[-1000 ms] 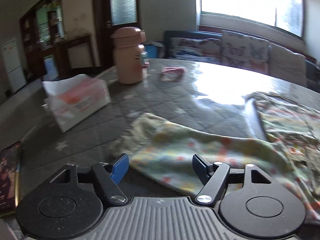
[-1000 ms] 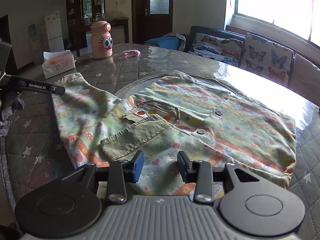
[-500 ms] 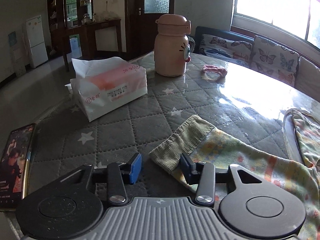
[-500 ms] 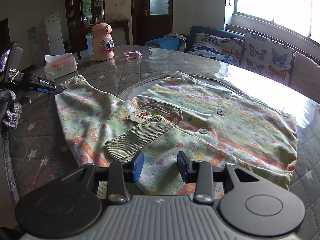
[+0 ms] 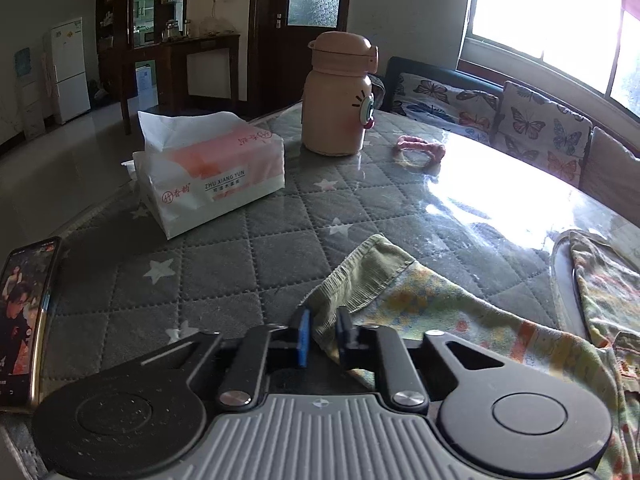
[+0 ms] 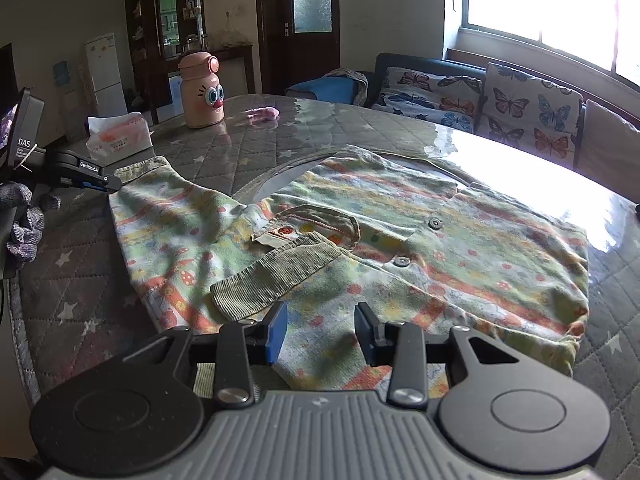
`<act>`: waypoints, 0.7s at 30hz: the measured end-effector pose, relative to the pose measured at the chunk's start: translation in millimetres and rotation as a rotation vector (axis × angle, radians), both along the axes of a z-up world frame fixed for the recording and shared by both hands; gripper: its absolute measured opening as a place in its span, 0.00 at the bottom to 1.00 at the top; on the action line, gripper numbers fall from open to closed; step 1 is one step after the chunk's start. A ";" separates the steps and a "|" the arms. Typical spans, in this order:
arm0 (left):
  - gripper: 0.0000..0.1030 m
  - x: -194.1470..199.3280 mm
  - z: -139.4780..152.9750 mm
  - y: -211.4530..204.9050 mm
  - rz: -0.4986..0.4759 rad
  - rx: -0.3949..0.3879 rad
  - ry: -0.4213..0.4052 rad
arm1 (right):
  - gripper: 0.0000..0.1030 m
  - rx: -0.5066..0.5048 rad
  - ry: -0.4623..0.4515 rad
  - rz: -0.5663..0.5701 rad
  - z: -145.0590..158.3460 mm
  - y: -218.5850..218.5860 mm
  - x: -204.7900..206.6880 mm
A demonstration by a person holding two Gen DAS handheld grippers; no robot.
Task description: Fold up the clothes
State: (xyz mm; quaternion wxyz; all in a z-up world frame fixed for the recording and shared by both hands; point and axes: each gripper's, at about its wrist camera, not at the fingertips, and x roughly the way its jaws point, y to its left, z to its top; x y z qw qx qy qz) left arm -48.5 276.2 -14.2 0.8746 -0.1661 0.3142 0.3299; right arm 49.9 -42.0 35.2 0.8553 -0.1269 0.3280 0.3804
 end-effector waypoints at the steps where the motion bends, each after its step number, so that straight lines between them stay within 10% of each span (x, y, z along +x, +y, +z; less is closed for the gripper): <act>1: 0.08 -0.1 1.8 -1.3 -0.002 -0.002 -0.008 | 0.36 0.002 0.000 -0.003 0.6 -0.8 0.0; 21: 0.05 42.1 79.0 -158.9 -0.584 -0.119 -0.283 | 0.36 0.096 0.034 -0.148 11.1 -43.7 14.0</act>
